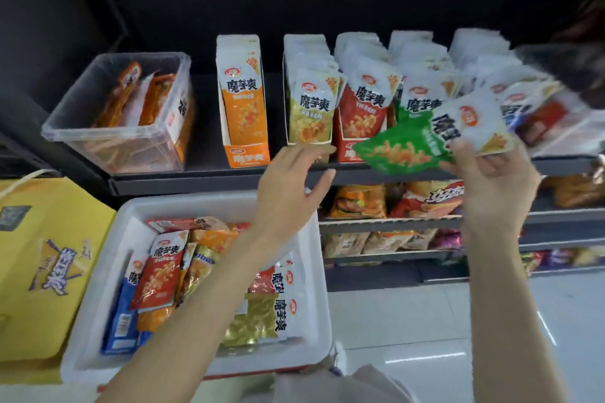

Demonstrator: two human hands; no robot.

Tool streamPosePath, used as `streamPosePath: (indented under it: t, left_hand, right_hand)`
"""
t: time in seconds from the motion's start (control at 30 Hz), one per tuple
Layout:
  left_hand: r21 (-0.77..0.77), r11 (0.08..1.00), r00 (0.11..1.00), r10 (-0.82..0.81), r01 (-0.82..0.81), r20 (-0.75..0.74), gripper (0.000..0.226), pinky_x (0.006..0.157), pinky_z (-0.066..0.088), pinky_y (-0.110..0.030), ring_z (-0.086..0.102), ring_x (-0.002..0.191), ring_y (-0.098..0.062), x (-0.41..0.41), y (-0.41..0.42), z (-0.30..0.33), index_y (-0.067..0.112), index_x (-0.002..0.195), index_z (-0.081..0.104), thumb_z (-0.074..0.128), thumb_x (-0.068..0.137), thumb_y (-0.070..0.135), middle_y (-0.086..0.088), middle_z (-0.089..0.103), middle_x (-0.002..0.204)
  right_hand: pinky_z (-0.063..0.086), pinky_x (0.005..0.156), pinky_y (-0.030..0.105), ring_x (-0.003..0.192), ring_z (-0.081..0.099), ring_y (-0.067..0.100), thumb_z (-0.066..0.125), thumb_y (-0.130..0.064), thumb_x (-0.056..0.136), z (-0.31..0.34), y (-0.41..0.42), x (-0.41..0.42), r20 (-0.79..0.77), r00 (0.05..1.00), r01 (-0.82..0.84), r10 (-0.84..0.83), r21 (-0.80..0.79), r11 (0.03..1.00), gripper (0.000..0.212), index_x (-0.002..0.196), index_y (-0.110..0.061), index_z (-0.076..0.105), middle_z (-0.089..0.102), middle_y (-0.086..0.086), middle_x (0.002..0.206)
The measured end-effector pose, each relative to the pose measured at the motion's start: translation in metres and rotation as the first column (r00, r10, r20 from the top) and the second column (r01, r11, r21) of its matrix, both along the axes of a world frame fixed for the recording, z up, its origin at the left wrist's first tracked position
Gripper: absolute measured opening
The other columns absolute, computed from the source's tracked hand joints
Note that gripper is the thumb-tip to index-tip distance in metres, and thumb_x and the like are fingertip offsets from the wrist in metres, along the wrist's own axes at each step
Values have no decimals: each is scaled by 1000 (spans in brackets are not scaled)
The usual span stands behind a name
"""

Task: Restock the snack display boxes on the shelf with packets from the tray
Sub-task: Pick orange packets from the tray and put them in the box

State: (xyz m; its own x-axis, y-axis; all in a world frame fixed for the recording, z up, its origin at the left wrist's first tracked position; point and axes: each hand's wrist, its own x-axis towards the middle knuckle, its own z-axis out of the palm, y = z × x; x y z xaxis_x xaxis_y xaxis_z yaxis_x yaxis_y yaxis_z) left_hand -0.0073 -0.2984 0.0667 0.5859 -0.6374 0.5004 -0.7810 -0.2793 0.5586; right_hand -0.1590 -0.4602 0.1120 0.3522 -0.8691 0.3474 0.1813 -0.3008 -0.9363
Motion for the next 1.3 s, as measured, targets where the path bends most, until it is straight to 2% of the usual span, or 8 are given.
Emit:
streamPosePath:
  t: [0.1, 0.17, 0.27, 0.47, 0.8, 1.07, 1.2, 1.3]
  left_hand:
    - [78, 995, 985, -69, 57, 160, 30, 94, 38, -31, 52, 107, -19, -1, -45, 4, 18, 117, 62, 54, 90, 30, -1, 64, 113]
    - [152, 986, 972, -103, 72, 211, 31, 92, 40, -37, 52, 108, -22, -2, -73, 4, 18, 118, 61, 57, 89, 28, -2, 63, 114]
    - [202, 975, 961, -143, 95, 235, 35, 91, 41, -39, 52, 110, -25, -5, -107, 3, 16, 122, 60, 59, 88, 27, -2, 61, 118]
    - [268, 961, 962, -135, 69, 236, 43, 101, 35, -41, 42, 122, -25, -6, -141, -3, 16, 132, 53, 55, 90, 28, -2, 53, 132]
    - [304, 952, 929, -137, 28, 345, 41, 92, 38, -42, 49, 114, -28, -7, -151, -12, 10, 124, 59, 62, 84, 22, -6, 61, 117]
    - [-8, 992, 978, -123, 126, 167, 30, 95, 41, -31, 52, 108, -18, -8, -101, -1, 14, 115, 64, 51, 92, 27, 1, 64, 111]
    - [-249, 968, 999, 33, -31, 3, 23, 75, 48, -26, 59, 82, -6, -10, -26, -10, 12, 101, 67, 50, 94, 25, 13, 62, 87]
    - [-239, 945, 964, 178, -224, -200, 20, 56, 42, -16, 53, 59, -1, -6, 42, -31, 19, 98, 62, 47, 94, 31, 15, 57, 69]
  right_hand:
    - [56, 74, 25, 85, 67, 3, 66, -20, 89, 22, -40, -10, 36, 979, 204, -201, -176, 963, 17, 104, -15, 59, 69, -26, 83]
    - [56, 79, 33, 81, 65, 2, 65, -25, 89, 26, -66, -8, -23, 972, 222, -235, -256, 941, 9, 92, -30, 58, 66, -27, 79]
    - [54, 80, 33, 71, 61, -1, 64, -31, 89, 23, -97, 6, -163, 952, 188, -258, -355, 916, 17, 78, -37, 52, 62, -16, 73]
    - [52, 64, 27, 70, 65, 14, 64, -26, 90, -10, -122, 35, -371, 898, 83, -239, -389, 917, 30, 106, -1, 62, 69, 5, 78]
    - [44, 59, 32, 76, 62, 28, 66, -26, 86, -24, -134, 49, -575, 765, -47, -290, -499, 866, 28, 102, -3, 63, 67, 11, 85]
    - [46, 65, 22, 84, 53, 6, 63, -17, 89, -27, -57, 9, -208, 916, 244, -342, -387, 889, 27, 111, -7, 51, 57, 2, 106]
    - [47, 68, 10, 83, 60, 3, 63, -9, 89, -43, 6, 16, -342, 934, -186, 101, -226, 956, 17, 104, -13, 57, 63, -2, 97]
    - [47, 76, 9, 87, 60, 1, 64, -11, 88, -65, 45, 35, -581, 679, -604, 448, -95, 791, 18, 105, -16, 63, 65, -6, 98]
